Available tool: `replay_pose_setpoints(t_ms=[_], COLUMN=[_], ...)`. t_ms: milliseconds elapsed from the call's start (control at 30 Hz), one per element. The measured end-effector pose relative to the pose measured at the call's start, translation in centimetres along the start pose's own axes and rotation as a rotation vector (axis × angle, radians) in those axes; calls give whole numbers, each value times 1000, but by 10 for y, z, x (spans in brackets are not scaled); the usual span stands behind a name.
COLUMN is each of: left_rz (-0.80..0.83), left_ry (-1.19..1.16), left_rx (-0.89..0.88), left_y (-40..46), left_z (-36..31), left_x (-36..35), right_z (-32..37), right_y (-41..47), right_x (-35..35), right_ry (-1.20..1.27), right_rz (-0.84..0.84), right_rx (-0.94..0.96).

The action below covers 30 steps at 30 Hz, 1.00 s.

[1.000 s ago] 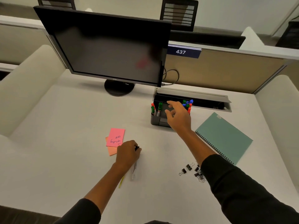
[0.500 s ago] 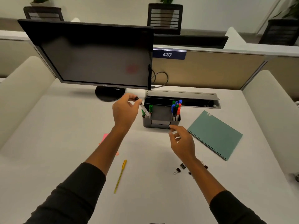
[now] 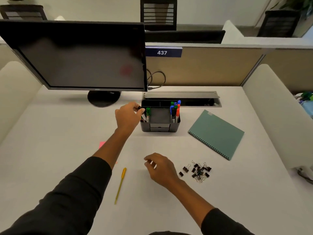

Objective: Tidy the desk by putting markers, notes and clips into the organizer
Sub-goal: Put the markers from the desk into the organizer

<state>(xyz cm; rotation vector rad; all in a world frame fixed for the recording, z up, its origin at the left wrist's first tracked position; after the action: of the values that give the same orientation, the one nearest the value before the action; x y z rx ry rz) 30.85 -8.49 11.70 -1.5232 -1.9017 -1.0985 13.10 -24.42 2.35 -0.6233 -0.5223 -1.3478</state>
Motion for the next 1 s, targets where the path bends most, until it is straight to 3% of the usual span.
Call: replay_pose_setpoints(t_ms=[200,400,567,833,1000], left_rz=[162,192,171,-58,6], left_ry=[242,381,260,26,-73], left_rx=[-74,-112,-87,-15,85], left_y=[3,-3,-11,-58,-119], left_z=[-8,-5,7,42,58], left_x=[-11,-15,-10,25,15], right_z=[16,28,42,66,65], right_y=[-3,1,11,25,22], right_x=[-50,-86,-101,-120,-117], right_ry=[-84,-83,-116,-284,-168], right_rz=[185,232,203,230,284], right_rx=[-74,-294,-368,-313,-326])
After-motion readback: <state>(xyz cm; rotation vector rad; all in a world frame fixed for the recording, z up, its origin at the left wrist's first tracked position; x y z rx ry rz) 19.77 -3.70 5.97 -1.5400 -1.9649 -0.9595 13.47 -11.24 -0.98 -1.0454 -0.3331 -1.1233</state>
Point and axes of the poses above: each hand's wrist, its own y-axis towards the middle knuckle, its own x-axis out of the back of the hand, z = x × y, the point moved 8 cm from there along y, towards the middle knuckle, and after that the axes turned 8 degrees about -x, right-handed, at the moved point
